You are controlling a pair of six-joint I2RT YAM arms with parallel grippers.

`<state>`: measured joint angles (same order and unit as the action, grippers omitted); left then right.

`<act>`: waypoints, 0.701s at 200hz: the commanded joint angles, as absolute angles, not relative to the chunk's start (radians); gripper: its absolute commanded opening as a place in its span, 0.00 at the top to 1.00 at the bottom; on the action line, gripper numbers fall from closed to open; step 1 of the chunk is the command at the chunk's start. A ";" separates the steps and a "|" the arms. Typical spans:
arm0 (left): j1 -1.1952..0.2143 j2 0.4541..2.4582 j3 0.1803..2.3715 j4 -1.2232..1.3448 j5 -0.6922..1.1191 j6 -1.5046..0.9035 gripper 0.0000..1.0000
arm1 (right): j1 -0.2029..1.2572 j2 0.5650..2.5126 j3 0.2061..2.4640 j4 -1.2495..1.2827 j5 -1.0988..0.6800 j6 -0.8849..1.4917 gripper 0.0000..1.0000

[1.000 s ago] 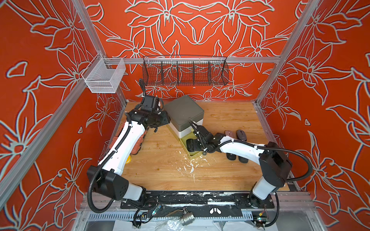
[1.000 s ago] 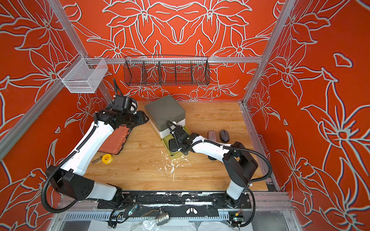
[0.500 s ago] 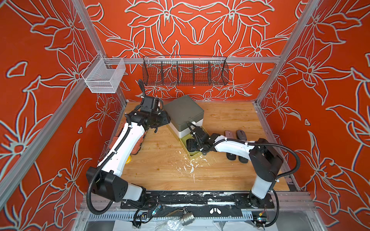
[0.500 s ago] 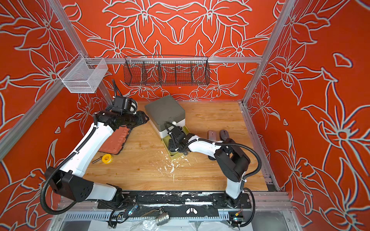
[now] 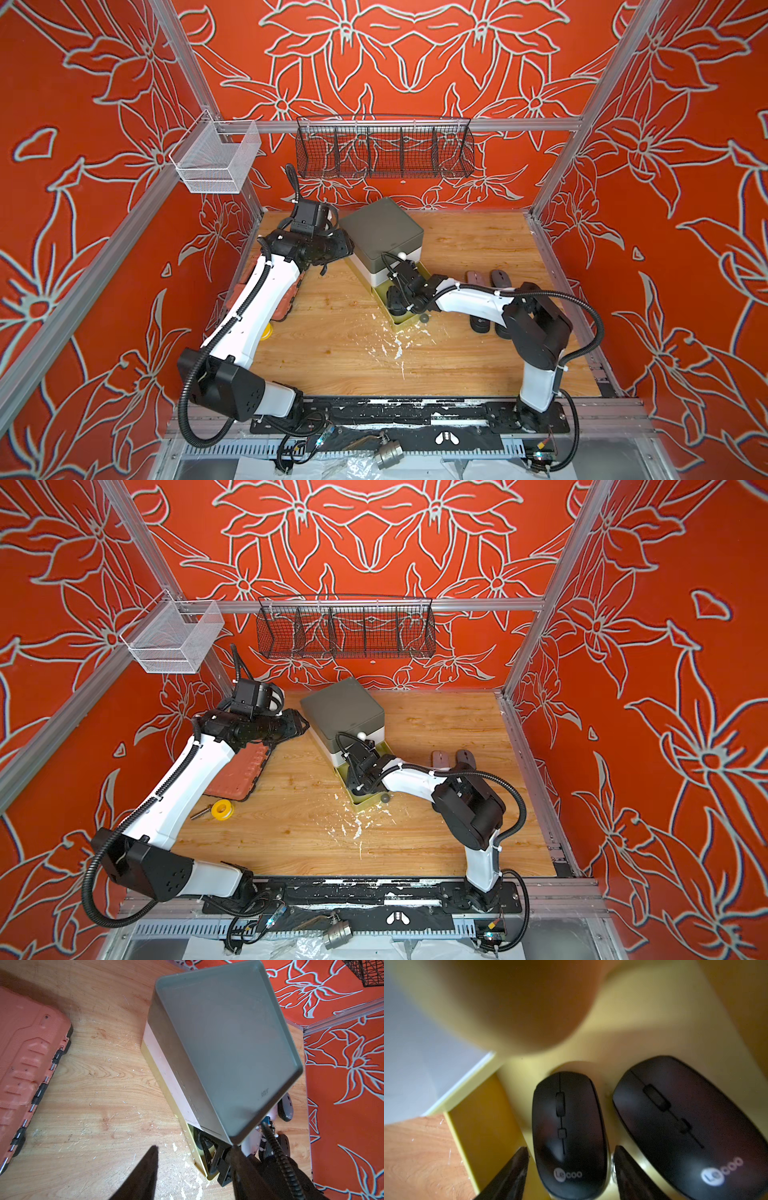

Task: Take the mice out of the drawer
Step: Pick up the mouse from the drawer.

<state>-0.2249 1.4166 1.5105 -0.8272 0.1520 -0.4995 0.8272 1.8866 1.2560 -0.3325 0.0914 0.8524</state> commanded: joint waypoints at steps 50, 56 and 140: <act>-0.223 1.400 1.506 -0.816 0.154 -0.515 0.45 | 0.836 1.875 1.249 -0.485 0.233 0.905 0.37; -0.222 1.400 1.506 -0.816 0.154 -0.515 0.45 | 0.835 1.869 1.245 -0.484 0.231 0.906 0.37; -0.222 1.394 1.508 -0.810 0.156 -0.526 0.45 | 0.834 1.889 1.259 -0.397 0.101 0.807 0.33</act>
<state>-0.2249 1.4166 1.5105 -0.8200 0.1547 -0.5121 0.8310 1.8633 1.2369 -0.3885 0.1307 0.8257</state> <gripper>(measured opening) 0.546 0.669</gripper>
